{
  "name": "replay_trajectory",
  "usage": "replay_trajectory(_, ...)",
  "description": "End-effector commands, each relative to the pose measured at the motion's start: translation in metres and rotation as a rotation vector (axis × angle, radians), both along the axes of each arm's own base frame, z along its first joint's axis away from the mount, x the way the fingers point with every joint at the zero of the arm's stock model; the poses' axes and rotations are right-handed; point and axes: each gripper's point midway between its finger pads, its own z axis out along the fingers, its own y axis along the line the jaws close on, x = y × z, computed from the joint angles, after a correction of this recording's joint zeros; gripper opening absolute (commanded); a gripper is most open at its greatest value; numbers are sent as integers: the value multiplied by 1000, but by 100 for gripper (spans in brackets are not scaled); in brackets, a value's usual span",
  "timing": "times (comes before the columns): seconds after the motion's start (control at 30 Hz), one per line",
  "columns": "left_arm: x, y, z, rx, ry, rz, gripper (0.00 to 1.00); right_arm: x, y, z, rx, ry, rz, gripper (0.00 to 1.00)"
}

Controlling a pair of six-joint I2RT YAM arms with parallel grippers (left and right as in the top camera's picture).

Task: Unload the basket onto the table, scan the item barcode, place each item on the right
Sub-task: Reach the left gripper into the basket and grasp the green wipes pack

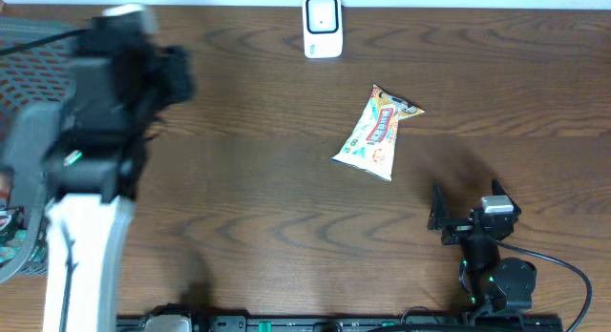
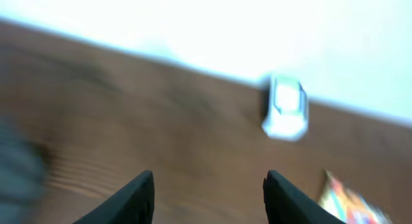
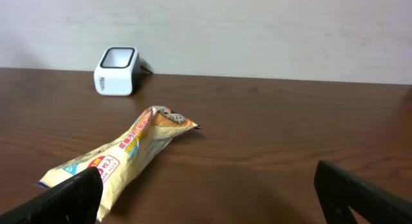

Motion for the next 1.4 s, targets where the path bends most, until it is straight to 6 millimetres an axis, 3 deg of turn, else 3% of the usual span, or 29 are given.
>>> replay_trajectory(0.0, -25, 51, 41, 133, -108, 95, 60, 0, -1, 0, -1, -1, -6, 99)
replay_trajectory(0.13, -62, 126, 63, 198, -150, 371, 62, 0, -1, 0, -1, -1, -6, 99)
replay_trajectory(0.23, -90, 179, 62, 245, -116, 591, 69, 0, -1, 0, -1, -1, -6, 99)
replay_trajectory(0.3, -110, 216, 49, 279, -39, 752, 76, 0, -1, 0, -1, -1, -6, 99)
replay_trajectory(0.5, -145, 274, -4, 315, 224, 1024, 83, 0, -1, 0, -1, -1, -6, 99)
replay_trajectory(0.6, -152, 284, -41, 249, 346, 1065, 85, 0, -1, 0, -1, -1, -6, 99)
replay_trajectory(0.73, -169, 294, -89, 156, 520, 1131, 98, 0, -1, 0, -1, -1, -6, 99)
replay_trajectory(0.9, -204, 305, -137, -25, 659, 1322, 98, 0, -1, 0, -1, -1, -6, 99)
replay_trajectory(1.0, -214, 308, -160, -75, 748, 1339, 98, 0, -1, 0, -1, -1, -6, 99)
replay_trajectory(1.13, -214, 306, -193, -148, 853, 1302, 97, 0, -1, 0, -1, -1, -6, 99)
replay_trajectory(1.37, -209, 307, -233, -174, 985, 1254, 98, 0, -1, 0, -1, -1, -6, 99)
